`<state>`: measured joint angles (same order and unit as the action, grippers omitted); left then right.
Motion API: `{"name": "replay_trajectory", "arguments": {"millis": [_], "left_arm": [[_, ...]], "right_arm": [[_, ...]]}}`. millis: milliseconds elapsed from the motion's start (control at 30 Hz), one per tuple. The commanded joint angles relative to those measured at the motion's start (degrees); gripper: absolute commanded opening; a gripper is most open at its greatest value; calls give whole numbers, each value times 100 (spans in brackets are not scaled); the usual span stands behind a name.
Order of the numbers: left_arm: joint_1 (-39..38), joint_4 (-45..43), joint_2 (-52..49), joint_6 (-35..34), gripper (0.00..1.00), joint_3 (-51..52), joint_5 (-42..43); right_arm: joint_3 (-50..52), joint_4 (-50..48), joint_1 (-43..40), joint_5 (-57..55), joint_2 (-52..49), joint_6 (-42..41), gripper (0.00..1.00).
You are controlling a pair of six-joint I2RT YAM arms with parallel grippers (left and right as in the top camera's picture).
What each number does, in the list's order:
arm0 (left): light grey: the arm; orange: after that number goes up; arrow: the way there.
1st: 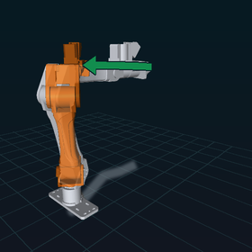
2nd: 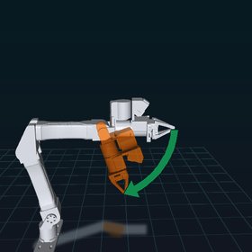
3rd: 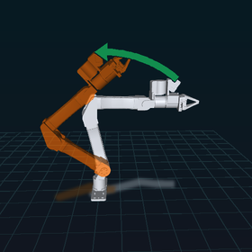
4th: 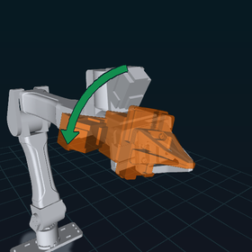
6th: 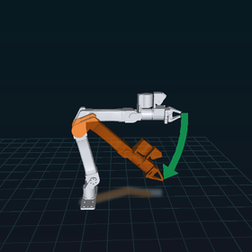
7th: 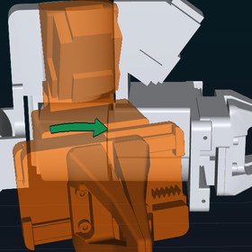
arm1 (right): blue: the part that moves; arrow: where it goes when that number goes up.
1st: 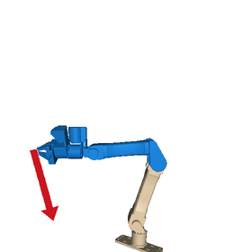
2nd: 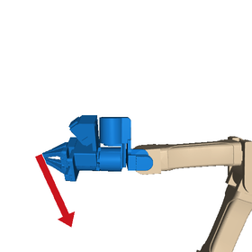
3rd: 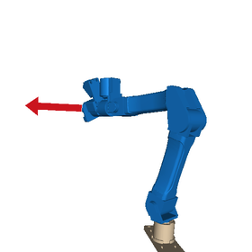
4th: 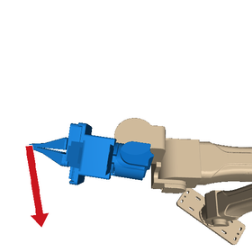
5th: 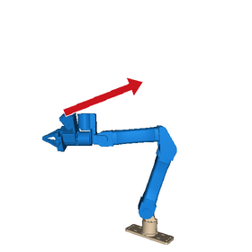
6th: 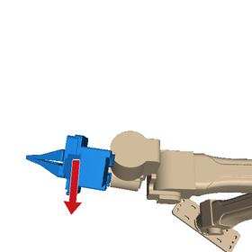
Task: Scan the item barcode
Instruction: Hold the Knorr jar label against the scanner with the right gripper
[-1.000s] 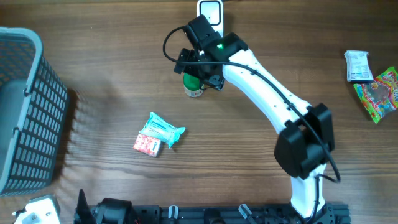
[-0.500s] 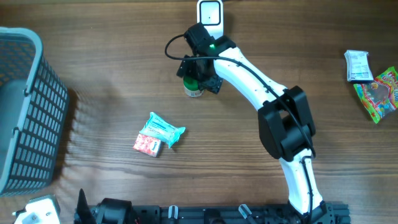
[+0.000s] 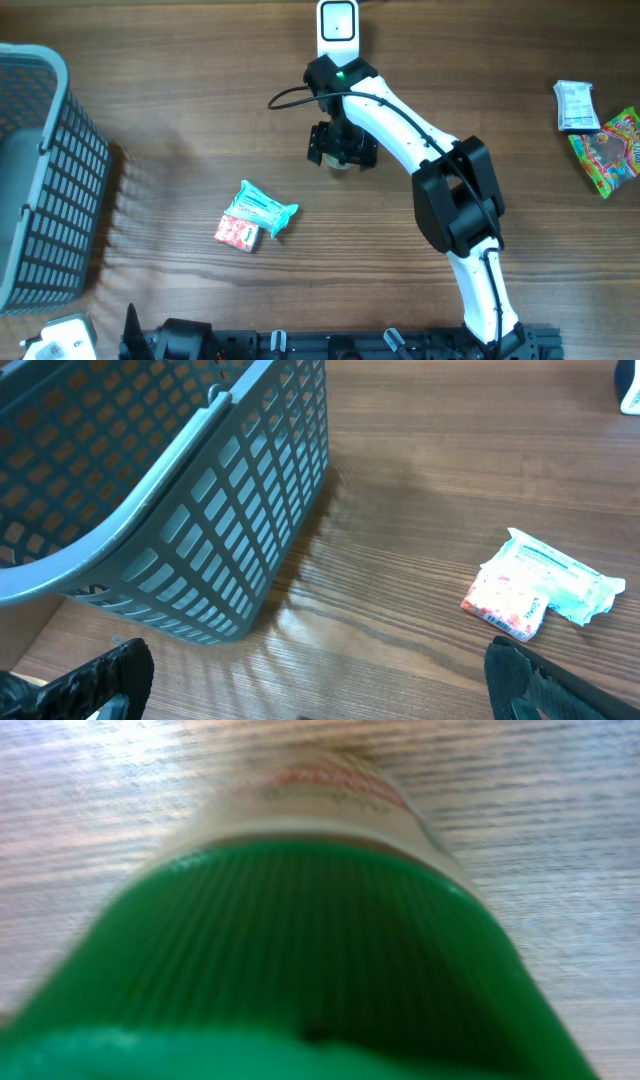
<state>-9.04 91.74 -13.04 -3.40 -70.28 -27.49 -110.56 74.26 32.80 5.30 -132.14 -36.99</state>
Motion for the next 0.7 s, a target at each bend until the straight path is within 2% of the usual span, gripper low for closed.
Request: {"name": "replay_trajectory", "arguments": {"millis": [0, 67, 167, 300, 400, 667], "left_arm": [[15, -11, 61, -50, 100, 11, 46], [15, -11, 63, -50, 100, 11, 46], [15, -11, 63, -50, 100, 11, 46], [15, -11, 63, -50, 100, 11, 46], [15, -11, 63, -50, 100, 11, 46], [15, -11, 63, -50, 100, 11, 46]], "right_arm": [[-417, 184, -31, -354, -122, 914, 100], [-863, 398, -31, -422, -114, 1303, 99], [-1720, 761, -31, -420, -101, 2433, 99], [-1982, 717, -42, -374, -98, 4063, 100], [-1880, 634, -63, -409, -179, 4308, 100], [-1239, 525, -291, -179, -549, 4282, 100]]}}
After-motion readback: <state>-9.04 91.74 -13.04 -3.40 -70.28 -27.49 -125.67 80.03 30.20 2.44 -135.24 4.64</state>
